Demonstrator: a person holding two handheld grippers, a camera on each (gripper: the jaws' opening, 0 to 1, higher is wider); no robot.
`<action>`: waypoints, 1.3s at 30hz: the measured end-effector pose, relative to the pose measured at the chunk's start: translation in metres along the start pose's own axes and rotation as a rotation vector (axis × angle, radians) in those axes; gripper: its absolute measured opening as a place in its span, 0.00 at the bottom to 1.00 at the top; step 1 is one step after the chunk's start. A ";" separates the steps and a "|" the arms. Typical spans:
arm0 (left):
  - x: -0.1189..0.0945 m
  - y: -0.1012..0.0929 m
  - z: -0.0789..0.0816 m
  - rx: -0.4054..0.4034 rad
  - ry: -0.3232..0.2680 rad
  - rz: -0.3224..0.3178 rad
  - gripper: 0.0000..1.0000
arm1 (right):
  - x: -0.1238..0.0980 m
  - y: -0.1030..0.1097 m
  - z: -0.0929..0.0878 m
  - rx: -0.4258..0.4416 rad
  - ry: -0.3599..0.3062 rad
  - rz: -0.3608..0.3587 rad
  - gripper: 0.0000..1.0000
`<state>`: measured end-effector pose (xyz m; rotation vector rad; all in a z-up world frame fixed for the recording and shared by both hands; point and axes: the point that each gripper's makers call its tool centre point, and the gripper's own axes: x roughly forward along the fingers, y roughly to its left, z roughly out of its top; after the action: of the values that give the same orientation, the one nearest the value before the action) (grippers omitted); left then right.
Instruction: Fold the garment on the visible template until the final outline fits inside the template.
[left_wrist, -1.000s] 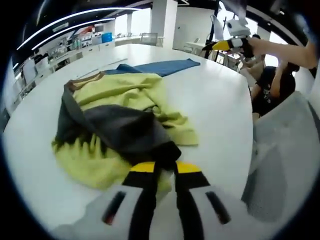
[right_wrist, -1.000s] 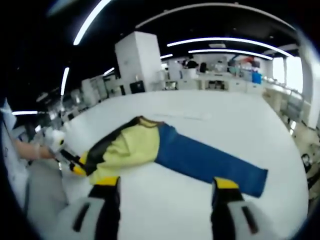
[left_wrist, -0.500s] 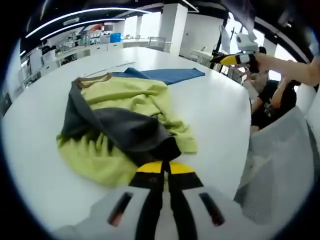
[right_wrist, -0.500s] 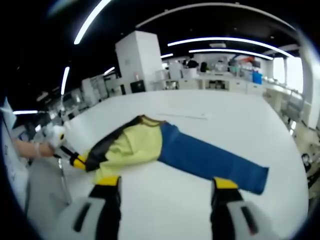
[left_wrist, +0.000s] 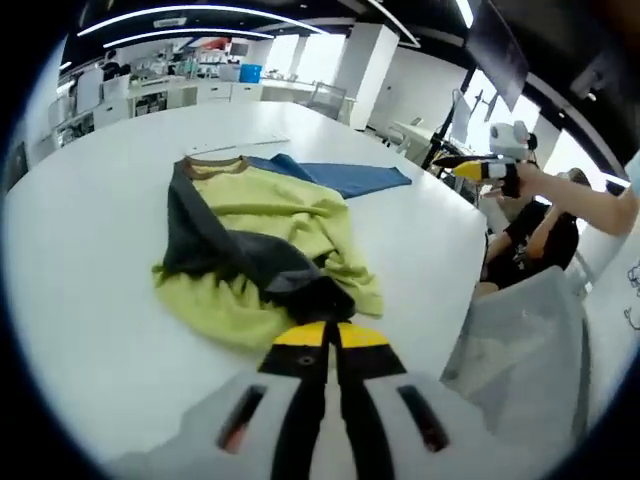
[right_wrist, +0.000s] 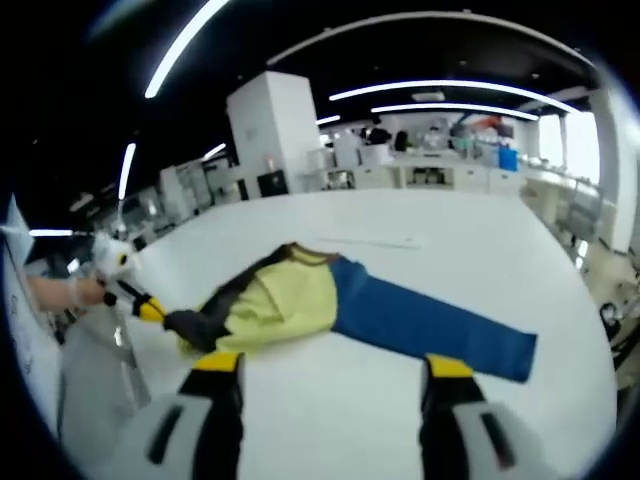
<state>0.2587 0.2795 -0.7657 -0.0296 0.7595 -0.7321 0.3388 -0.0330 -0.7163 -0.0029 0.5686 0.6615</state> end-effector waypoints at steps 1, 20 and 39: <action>-0.003 0.003 0.000 0.001 -0.001 0.000 0.00 | -0.001 0.003 0.000 0.003 -0.002 -0.010 0.71; -0.088 0.098 -0.001 -0.006 -0.018 0.050 0.00 | 0.007 0.064 0.009 0.022 -0.008 -0.052 0.70; -0.132 0.207 -0.041 -0.120 0.047 0.153 0.00 | 0.015 0.075 0.014 0.017 0.016 -0.088 0.71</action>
<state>0.2905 0.5257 -0.7721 -0.0623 0.8405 -0.5433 0.3116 0.0381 -0.6993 -0.0176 0.5861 0.5714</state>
